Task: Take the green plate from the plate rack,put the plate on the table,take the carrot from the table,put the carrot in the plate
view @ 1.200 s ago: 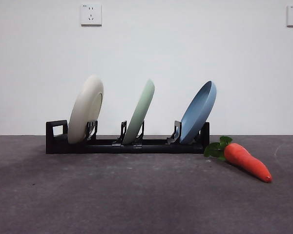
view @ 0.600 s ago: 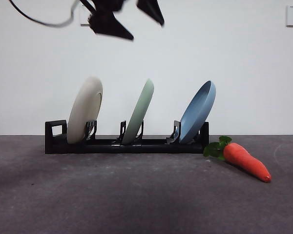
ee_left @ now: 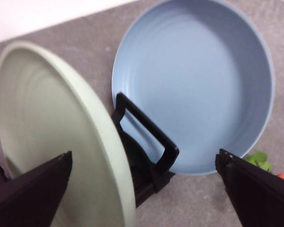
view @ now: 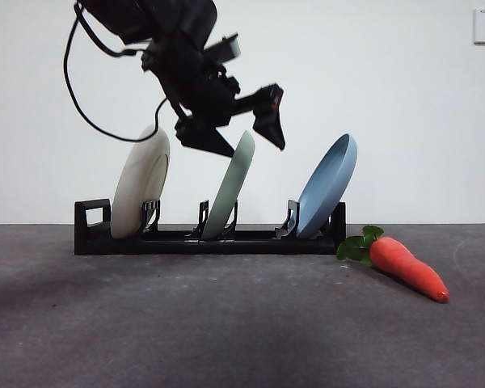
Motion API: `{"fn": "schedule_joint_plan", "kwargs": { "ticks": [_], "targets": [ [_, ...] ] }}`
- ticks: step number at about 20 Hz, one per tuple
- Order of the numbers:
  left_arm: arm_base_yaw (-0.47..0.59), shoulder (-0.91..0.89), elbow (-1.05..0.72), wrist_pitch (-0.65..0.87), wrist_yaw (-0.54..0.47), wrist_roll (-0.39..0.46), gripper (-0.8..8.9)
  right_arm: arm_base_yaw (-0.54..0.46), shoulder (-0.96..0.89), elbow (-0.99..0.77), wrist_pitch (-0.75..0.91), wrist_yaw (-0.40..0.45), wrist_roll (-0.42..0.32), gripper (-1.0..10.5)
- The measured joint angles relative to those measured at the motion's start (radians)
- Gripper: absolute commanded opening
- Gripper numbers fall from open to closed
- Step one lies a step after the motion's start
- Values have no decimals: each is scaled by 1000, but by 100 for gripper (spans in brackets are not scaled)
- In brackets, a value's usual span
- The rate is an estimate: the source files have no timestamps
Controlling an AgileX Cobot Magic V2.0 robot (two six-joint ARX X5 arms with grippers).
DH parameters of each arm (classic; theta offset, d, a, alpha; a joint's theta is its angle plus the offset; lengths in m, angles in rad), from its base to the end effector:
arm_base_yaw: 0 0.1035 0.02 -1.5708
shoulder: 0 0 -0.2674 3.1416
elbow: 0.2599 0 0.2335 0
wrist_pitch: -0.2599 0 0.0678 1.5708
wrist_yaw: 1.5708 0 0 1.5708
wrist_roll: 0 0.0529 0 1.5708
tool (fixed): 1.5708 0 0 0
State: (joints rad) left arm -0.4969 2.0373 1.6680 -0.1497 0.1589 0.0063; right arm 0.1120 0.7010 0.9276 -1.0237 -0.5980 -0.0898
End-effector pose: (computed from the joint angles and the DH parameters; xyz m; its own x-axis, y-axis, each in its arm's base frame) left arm 0.4150 -0.2346 0.2573 0.6783 -0.5478 -0.4898 0.5942 0.8010 -0.0730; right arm 0.0960 0.0408 0.3054 0.5110 0.6240 -0.5912 -0.5451 0.7670 0.3384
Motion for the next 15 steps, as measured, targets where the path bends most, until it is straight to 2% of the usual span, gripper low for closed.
{"fn": "schedule_joint_plan", "kwargs": {
  "ticks": [1, 5, 7, 9, 15],
  "targets": [
    [0, 9, 0, 0, 0, 0, 511, 0, 0, 0, 0, 0, 0, 660],
    [0, 13, 0, 0, 0, 0, 150, 0, 0, 0, 0, 0, 0, 660],
    [0, 13, 0, -3, 0, 0, 49, 0, 0, 0, 0, 0, 0, 660],
    [0, 13, 0, -8, 0, 0, -7, 0, 0, 0, 0, 0, 0, 660],
    [8, 13, 0, -8, -8, -16, -8, 0, 0, 0, 0, 0, 0, 660]
  ]
}}
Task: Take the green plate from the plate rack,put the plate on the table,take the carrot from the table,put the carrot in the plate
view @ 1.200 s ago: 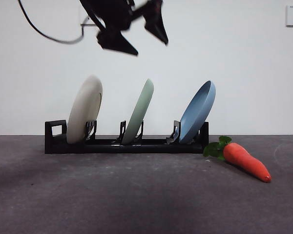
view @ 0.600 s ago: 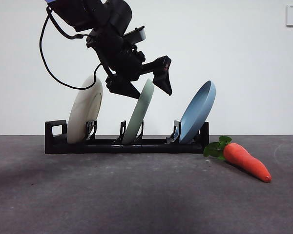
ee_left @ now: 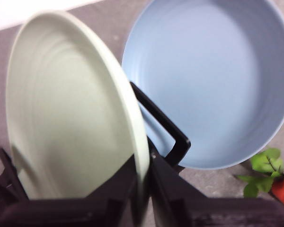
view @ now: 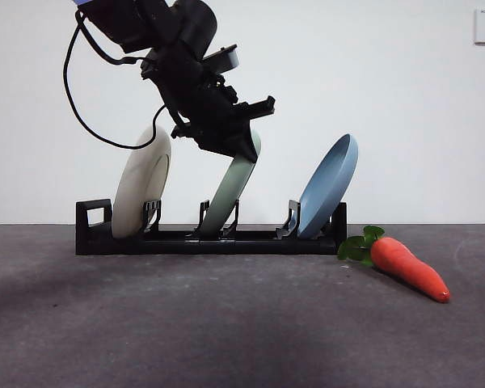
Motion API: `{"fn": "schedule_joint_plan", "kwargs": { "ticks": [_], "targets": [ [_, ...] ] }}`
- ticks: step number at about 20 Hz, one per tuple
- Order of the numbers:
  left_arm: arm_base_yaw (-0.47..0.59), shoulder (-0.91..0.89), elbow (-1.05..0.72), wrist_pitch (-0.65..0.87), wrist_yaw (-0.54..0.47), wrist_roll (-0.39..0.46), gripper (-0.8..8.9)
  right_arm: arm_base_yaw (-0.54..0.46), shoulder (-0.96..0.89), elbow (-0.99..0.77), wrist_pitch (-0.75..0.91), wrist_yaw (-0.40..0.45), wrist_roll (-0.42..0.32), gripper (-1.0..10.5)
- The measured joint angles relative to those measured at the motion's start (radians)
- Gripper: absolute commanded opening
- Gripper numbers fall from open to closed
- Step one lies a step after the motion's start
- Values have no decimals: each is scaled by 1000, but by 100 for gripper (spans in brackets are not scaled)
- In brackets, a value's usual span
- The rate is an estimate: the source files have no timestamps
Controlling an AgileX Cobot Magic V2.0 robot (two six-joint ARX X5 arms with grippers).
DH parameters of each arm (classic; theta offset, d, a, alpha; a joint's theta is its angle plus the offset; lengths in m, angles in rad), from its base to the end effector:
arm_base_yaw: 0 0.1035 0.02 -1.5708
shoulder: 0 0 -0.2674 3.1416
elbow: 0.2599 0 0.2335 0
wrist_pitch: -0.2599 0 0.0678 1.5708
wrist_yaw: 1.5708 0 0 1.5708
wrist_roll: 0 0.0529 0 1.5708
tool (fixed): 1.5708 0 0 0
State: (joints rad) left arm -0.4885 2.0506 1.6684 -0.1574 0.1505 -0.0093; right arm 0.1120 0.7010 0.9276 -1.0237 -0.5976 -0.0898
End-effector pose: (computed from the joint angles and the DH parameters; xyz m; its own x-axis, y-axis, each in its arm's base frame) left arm 0.4186 -0.2314 0.2505 0.6786 -0.5305 -0.5080 0.5733 0.8149 -0.0850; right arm 0.0960 0.0408 0.3054 0.5112 0.6237 -0.5913 -0.5449 0.7673 0.3382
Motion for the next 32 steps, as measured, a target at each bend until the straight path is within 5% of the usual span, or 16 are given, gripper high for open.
{"fn": "schedule_joint_plan", "kwargs": {
  "ticks": [12, 17, 25, 32],
  "targets": [
    [21, -160, 0, 22, 106, -71, -7, 0, 0, 0, 0, 0, 0, 660],
    [-17, -341, 0, -195, 147, -12, -6, 0, 0, 0, 1, 0, 0, 660],
    [-264, -523, 0, -763, -277, 337, -5, 0, 0, 0, 46, -1, 1, 660],
    [-476, -515, -284, -658, -542, 385, -5, 0, 0, 0, 69, -1, 4, 660]
  ]
}}
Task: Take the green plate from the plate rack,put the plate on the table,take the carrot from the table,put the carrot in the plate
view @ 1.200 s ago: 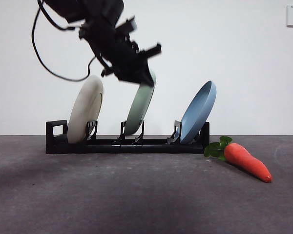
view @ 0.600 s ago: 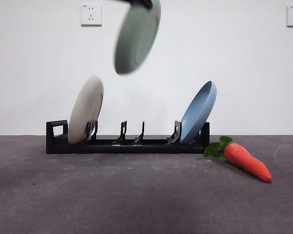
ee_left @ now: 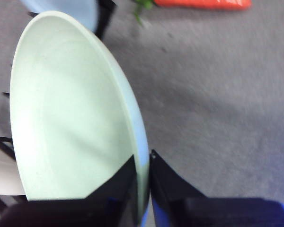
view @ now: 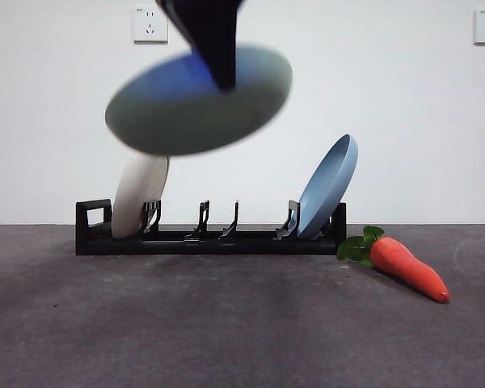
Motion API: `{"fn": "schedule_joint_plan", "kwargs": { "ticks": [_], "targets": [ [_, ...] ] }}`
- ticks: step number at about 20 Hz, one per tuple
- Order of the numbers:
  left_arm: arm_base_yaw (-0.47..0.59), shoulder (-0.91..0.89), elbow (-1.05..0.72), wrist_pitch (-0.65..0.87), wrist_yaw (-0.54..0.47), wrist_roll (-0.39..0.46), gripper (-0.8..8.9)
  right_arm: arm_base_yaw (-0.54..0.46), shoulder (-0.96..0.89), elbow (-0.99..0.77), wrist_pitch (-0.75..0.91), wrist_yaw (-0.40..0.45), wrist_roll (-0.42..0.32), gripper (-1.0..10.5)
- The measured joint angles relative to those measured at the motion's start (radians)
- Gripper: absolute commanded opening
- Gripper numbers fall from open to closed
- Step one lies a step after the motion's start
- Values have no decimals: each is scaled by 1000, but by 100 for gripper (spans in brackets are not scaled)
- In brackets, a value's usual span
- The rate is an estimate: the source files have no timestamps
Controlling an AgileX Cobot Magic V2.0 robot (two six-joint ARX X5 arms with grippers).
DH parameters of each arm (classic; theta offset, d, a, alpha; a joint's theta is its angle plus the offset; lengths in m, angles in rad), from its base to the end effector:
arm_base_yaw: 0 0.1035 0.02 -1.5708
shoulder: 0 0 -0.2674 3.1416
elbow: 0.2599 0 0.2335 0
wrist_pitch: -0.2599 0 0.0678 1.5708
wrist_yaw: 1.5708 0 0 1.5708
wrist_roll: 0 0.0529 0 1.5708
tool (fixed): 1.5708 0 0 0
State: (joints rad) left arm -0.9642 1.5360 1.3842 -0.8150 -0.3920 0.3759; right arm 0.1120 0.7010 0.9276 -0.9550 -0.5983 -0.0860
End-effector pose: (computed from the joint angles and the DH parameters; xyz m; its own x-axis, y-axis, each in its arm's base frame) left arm 0.1928 -0.2424 0.2999 0.6131 -0.2134 -0.7606 0.7635 0.4076 0.5010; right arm 0.1013 0.0414 0.3109 0.5498 0.6286 -0.5500 -0.5650 0.7649 0.3095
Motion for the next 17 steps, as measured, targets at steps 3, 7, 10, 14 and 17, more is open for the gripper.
{"fn": "schedule_joint_plan", "kwargs": {
  "ticks": [3, 7, 10, 14, 17],
  "targets": [
    [-56, 7, -212, 171, -75, 14, -5, 0, 0, 0, 0, 0, 0, 660],
    [-96, 40, -438, 409, -143, 54, -5, 0, 3, 0, 1, 0, 0, 660],
    [-105, 85, -513, 562, -150, 82, -5, 0, 18, 0, 1, 0, 0, 660],
    [-113, 177, -516, 669, -160, 103, -6, 0, 42, 0, 2, 0, 0, 660],
    [-118, 229, -514, 681, -185, 125, 3, 0, 58, 0, 2, 0, 0, 660]
  ]
}}
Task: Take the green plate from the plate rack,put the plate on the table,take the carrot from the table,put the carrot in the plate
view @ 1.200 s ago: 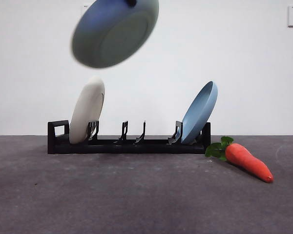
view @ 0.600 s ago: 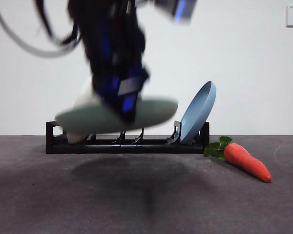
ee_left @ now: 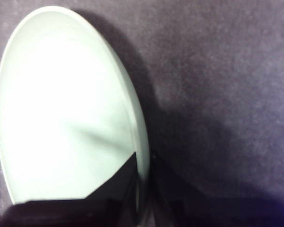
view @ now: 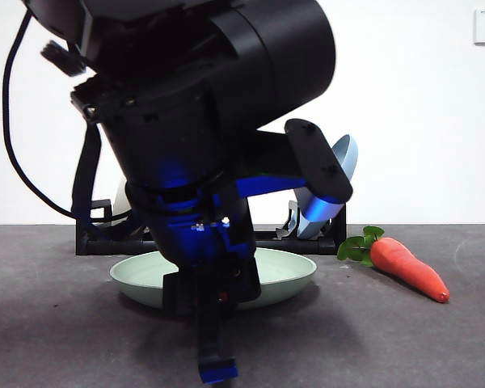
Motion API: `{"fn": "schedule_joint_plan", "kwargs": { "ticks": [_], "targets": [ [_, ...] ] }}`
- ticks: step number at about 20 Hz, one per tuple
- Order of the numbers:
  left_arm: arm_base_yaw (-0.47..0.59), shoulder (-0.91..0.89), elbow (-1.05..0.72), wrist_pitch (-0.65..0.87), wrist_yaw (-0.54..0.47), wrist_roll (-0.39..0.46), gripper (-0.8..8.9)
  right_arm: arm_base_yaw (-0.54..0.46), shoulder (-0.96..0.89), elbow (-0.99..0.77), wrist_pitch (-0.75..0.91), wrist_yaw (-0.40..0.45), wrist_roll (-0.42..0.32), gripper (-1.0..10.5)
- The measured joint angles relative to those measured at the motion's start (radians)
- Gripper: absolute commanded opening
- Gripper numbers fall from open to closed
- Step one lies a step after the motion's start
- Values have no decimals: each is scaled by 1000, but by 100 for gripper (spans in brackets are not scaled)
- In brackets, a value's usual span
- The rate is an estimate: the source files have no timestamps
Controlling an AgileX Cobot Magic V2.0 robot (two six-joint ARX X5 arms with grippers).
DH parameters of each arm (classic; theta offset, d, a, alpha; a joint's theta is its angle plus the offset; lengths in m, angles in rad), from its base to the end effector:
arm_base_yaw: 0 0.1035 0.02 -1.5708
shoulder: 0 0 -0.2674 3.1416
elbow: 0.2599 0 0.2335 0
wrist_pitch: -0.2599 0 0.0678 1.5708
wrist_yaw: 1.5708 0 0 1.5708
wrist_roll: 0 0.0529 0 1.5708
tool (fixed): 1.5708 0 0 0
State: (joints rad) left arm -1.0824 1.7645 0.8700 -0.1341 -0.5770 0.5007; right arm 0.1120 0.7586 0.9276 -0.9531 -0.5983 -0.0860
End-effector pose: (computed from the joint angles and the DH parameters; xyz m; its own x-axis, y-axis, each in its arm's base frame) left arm 0.1744 -0.2667 0.1314 0.6847 -0.1260 -0.7179 0.7263 0.1999 0.6576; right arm 0.1132 0.0427 0.3058 0.5184 0.6251 -0.5835 -0.5471 0.7669 0.3355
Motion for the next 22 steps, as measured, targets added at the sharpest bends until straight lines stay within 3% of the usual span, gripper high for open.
{"fn": "schedule_joint_plan", "kwargs": {
  "ticks": [1, 4, 5, 9, 13, 18, 22],
  "targets": [
    [0, 0, 1, 0, 4, 1, 23, 0, 4, 0, 0, 0, 0, 659],
    [2, -5, 2, 5, 10, 1, 312, 0, 11, 0, 0, 0, 0, 659],
    [3, -7, 5, 6, 1, 0, 370, 0, 13, 0, 0, 0, 0, 659],
    [-2, -19, 58, -58, -4, -34, 386, 0, 51, 0, 26, 27, 2, 659],
    [-14, -115, 188, -207, 26, -129, 385, 0, 144, 0, 114, 103, 5, 658],
    [-14, -290, 311, -357, 183, -338, 385, 0, 329, 1, 320, 161, 19, 657],
    [-14, -491, 335, -381, 318, -507, 383, 13, 529, 2, 516, 228, 35, 657]
  ]
}}
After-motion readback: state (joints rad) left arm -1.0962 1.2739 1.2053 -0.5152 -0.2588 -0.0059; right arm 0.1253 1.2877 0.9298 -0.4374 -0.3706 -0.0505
